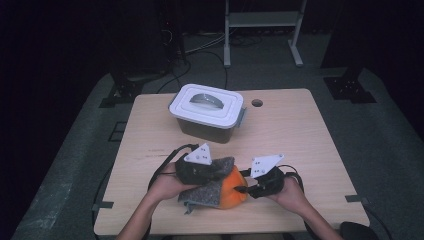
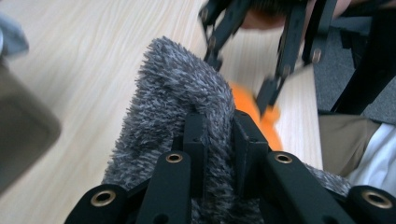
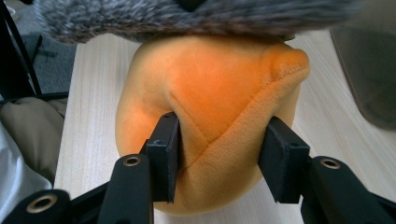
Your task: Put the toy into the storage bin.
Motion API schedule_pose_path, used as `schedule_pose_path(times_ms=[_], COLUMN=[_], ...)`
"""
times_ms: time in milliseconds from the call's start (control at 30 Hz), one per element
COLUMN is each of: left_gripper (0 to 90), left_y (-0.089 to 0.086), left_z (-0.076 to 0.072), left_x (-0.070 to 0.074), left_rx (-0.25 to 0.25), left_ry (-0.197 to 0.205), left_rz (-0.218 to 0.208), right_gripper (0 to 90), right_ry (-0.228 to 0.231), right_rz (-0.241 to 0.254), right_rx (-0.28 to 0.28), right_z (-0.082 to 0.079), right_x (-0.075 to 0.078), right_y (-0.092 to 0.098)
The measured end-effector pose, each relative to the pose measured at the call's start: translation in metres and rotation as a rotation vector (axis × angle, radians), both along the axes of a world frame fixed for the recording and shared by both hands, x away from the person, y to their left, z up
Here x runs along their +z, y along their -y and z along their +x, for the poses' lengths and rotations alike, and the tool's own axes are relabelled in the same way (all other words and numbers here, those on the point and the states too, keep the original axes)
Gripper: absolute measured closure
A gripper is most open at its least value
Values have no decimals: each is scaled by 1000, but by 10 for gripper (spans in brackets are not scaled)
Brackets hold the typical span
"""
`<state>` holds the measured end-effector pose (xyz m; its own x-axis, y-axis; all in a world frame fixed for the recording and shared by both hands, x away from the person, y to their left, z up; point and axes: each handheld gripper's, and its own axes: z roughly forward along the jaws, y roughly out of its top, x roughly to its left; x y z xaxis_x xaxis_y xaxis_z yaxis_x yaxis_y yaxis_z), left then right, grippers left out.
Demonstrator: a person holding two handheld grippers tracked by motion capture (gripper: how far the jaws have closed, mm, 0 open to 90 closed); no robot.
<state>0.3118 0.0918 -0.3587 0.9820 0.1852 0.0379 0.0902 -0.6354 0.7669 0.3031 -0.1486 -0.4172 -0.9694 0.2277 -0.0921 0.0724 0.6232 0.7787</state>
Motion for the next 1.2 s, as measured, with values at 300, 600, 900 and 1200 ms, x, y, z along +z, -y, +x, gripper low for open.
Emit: schedule_pose_path(times_ms=[300, 600, 900, 1200], left_gripper=[780, 780, 774, 775], left_y=[21, -14, -6, -19], left_z=[5, 8, -4, 10], left_x=[-8, -21, -24, -30], left_rx=[-17, 64, -11, 54], left_ry=[7, -15, -43, -40], left_rz=[61, 75, 29, 26], right_gripper=[534, 536, 467, 321], right_ry=[13, -91, -189, -119], right_rz=[-13, 22, 64, 89], right_rx=[1, -44, -132, -84], right_z=[-3, 7, 18, 13], right_x=[-2, -6, -13, -7], right_y=[-2, 11, 17, 27])
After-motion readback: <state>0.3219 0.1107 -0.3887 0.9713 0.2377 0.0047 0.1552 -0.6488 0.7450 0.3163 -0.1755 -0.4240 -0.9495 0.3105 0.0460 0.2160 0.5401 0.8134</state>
